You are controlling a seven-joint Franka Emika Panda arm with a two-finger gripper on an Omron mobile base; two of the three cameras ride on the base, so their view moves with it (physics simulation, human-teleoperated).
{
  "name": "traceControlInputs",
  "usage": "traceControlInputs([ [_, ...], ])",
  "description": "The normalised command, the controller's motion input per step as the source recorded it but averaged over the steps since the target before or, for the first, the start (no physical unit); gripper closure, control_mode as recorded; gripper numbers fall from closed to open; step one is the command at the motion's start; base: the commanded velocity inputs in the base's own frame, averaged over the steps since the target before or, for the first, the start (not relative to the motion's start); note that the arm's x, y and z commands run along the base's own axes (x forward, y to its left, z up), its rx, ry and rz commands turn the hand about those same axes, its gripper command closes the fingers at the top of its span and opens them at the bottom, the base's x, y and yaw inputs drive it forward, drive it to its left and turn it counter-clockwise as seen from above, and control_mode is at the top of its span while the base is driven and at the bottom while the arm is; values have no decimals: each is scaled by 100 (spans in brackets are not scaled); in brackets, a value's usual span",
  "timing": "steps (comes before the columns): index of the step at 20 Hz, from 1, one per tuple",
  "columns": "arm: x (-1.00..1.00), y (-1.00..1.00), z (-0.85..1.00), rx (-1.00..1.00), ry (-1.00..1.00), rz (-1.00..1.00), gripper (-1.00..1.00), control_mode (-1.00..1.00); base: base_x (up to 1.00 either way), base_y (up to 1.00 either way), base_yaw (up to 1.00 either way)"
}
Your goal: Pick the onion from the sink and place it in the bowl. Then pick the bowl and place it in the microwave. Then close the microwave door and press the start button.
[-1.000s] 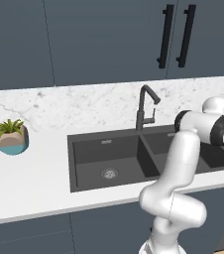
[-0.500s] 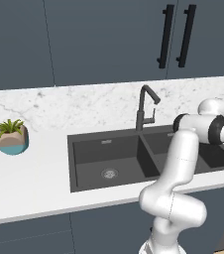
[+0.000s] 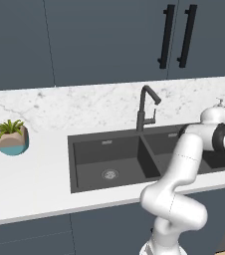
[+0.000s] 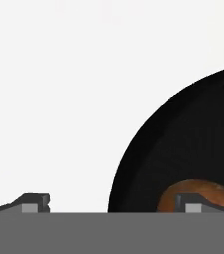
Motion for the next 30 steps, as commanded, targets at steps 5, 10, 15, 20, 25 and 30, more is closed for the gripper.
traceControlInputs([
  [5,0,-12,-48,6,0,0,-100,-100,0,0,0],
  [10,-9,17,-29,1,-3,0,100,-100,0,0,0],
  [15,-1,32,-37,0,0,1,100,-100,0,0,0],
  [20,-24,44,11,0,-10,4,100,-100,0,0,0],
  [25,-27,51,84,-4,-13,9,100,-100,0,0,0],
  [30,-39,53,50,-10,-21,12,100,-100,0,0,0],
])
